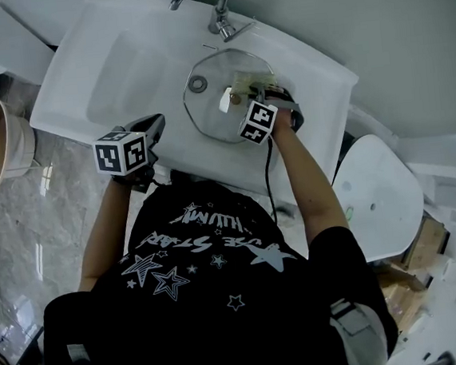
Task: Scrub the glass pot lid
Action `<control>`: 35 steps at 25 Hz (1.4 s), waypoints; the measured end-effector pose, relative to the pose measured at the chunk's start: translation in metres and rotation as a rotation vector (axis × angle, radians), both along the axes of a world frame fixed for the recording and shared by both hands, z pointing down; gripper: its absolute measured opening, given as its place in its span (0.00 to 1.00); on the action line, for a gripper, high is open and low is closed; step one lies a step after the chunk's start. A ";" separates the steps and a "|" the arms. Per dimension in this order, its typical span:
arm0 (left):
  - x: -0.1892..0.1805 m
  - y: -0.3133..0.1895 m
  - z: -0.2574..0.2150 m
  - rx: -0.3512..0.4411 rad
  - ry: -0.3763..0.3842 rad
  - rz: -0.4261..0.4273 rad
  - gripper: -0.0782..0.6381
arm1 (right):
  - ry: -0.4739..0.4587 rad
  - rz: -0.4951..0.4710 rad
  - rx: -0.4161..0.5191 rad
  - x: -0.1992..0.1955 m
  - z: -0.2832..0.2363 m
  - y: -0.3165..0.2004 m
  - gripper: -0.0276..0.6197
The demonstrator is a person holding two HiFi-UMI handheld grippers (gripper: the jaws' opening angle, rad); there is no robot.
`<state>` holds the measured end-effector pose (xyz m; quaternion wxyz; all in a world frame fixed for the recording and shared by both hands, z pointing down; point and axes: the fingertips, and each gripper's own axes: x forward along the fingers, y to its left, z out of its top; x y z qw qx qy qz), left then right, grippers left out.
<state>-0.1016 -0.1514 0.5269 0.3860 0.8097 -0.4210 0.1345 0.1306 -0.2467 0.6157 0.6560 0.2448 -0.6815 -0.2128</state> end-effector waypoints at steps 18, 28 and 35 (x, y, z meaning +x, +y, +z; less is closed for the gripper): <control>0.011 0.008 0.003 -0.007 -0.018 0.017 0.12 | -0.192 0.224 -0.147 0.010 0.027 0.049 0.15; 0.021 0.015 0.001 -0.004 -0.029 0.026 0.12 | -0.307 0.301 -0.356 -0.015 0.040 0.096 0.16; 0.024 0.021 0.002 -0.010 -0.037 0.015 0.12 | -0.393 0.344 -0.489 -0.029 0.044 0.114 0.16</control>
